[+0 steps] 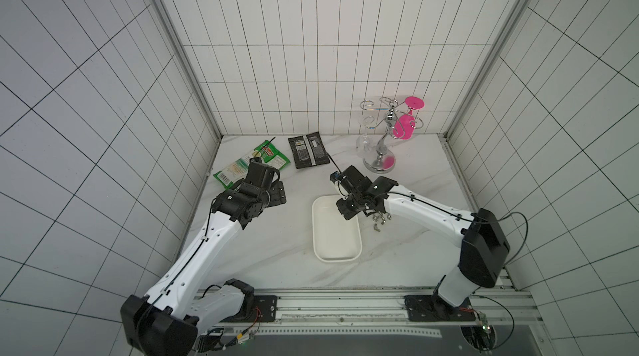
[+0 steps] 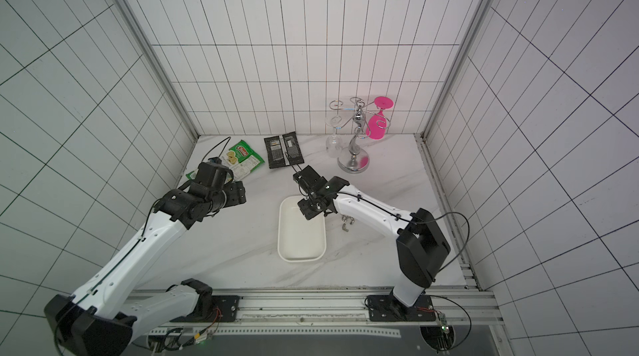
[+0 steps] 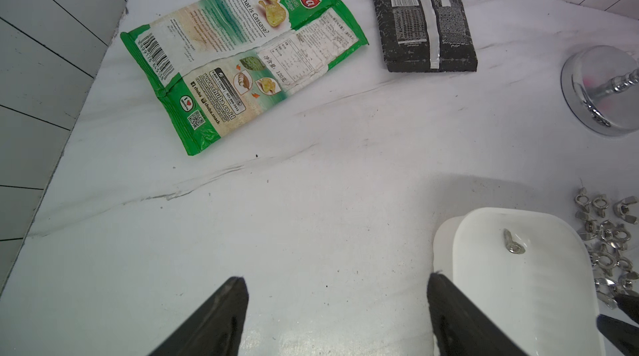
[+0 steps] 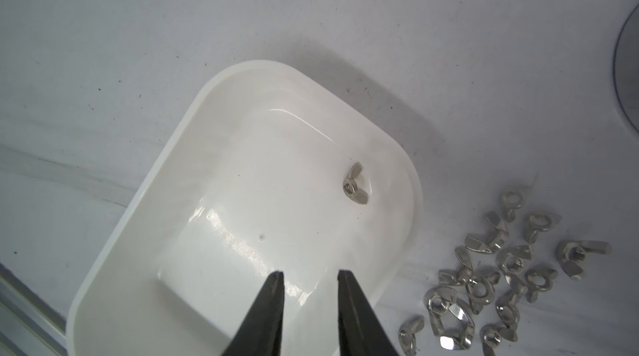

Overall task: Take out the wing nut from the storage box
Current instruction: Pick up the wing nut from the storage box.

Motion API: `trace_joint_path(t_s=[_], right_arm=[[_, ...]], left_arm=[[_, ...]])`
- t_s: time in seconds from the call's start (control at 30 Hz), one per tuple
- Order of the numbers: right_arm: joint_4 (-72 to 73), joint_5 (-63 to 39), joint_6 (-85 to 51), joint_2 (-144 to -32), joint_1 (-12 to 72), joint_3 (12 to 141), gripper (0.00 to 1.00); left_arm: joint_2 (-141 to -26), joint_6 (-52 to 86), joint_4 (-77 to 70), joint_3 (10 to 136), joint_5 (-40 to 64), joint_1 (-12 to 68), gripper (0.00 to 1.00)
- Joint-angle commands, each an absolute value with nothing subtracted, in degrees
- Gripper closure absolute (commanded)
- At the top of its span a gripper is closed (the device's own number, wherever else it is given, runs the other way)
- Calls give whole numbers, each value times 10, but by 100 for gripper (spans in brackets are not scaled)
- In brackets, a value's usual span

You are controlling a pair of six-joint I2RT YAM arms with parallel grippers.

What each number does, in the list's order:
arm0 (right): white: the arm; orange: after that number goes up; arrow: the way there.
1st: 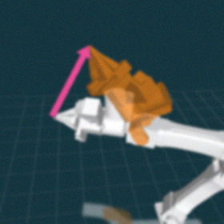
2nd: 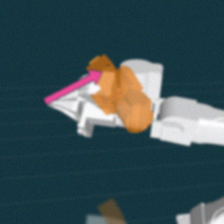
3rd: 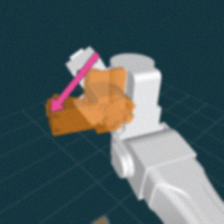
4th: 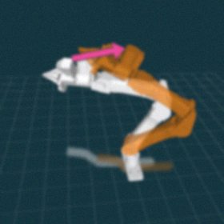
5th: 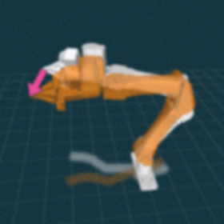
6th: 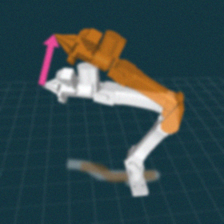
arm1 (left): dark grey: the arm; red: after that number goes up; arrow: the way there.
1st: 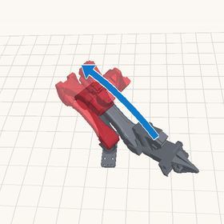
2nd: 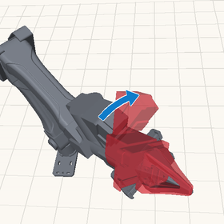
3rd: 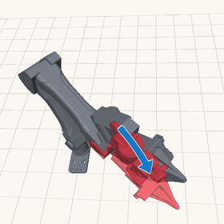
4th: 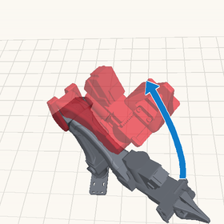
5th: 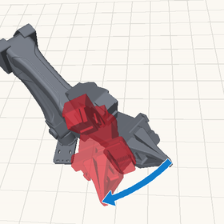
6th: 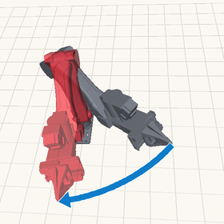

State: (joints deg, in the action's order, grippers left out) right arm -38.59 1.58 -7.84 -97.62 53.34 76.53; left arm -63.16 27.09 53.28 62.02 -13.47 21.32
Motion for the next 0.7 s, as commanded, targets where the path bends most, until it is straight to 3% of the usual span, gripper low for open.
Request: trace_joint_path(t_s=[0.0,0.67], right_arm=[[-411,48,-65,-1010,535,789,68],[-413,50,-76,-1132,496,842,68]], left_arm=[[-617,264,538,642,-146,213,15],[-613,265,538,634,-142,207,15]])
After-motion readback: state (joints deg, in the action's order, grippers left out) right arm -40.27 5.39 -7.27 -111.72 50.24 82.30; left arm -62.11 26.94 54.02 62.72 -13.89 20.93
